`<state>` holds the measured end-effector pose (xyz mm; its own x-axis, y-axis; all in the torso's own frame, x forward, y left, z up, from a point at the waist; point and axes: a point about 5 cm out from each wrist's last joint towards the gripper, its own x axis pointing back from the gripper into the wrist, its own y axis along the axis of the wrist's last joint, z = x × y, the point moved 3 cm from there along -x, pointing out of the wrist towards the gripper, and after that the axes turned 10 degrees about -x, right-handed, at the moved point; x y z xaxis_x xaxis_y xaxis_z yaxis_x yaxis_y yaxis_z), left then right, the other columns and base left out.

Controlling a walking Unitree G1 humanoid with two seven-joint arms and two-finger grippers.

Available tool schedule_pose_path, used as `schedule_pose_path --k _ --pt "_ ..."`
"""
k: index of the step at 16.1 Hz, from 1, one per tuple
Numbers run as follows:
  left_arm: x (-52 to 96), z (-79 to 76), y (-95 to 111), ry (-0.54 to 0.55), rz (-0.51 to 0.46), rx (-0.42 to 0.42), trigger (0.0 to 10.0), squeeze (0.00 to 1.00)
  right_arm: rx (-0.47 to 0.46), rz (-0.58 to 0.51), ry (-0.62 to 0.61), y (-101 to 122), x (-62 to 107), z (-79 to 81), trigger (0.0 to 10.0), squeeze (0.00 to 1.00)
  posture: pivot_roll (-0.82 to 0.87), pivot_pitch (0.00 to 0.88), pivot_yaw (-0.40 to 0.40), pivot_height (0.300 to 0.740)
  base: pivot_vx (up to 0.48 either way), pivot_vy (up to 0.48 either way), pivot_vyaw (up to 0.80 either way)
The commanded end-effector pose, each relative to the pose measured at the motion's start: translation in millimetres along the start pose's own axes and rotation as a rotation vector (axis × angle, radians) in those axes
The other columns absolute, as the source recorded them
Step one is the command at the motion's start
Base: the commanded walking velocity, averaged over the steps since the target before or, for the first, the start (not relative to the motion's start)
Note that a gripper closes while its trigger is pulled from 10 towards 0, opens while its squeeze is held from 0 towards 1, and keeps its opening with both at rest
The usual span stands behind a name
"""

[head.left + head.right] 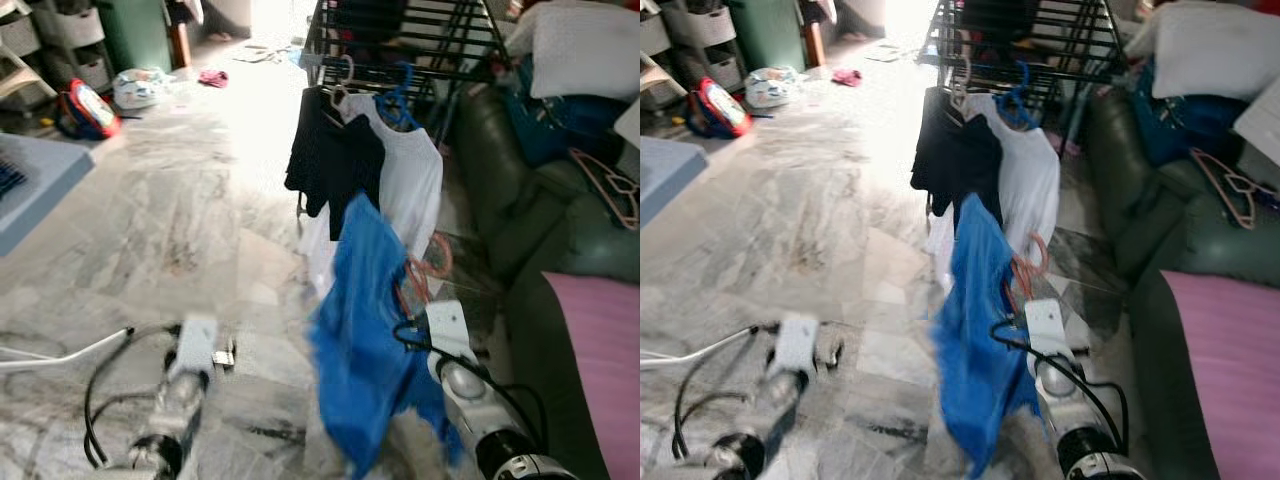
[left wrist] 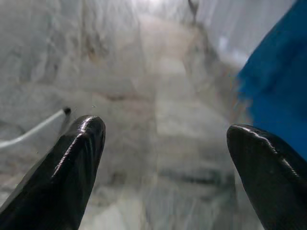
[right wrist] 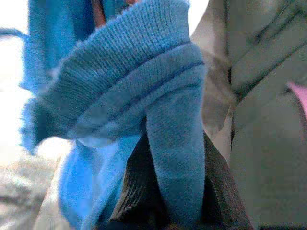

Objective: Hang hanger

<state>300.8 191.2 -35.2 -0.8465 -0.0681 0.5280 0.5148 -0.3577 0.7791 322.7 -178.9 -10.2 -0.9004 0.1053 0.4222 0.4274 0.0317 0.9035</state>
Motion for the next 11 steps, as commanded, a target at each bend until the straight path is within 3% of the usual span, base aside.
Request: schedule_pose_path --k 1,3,7,11 --pt "0.8 -5.0 -4.6 -0.018 0.026 -0.018 10.0 0.0 -0.043 -0.01 -0.031 0.3 0.1 -10.3 10.0 0.0 0.06 0.016 -0.061 0.74 0.0 0.0 0.0" --pt "5.2 -9.2 -20.5 -0.038 0.082 -0.077 10.0 0.0 -0.145 0.056 -0.052 -20.9 6.0 -17.4 10.0 0.0 0.04 0.006 -0.055 0.74 0.0 0.0 0.0" --pt "10.7 -2.6 -39.8 -0.022 0.152 -0.093 10.0 0.0 -0.262 0.167 -0.087 -47.2 13.7 -19.1 10.0 0.0 0.03 0.002 -0.047 0.74 0.0 0.0 0.0" --pt "14.7 1.9 -51.2 -0.012 0.189 -0.071 10.0 0.0 -0.255 0.185 -0.07 -51.9 15.4 -14.5 10.0 0.0 0.04 0.006 -0.04 0.74 0.0 0.0 0.0"
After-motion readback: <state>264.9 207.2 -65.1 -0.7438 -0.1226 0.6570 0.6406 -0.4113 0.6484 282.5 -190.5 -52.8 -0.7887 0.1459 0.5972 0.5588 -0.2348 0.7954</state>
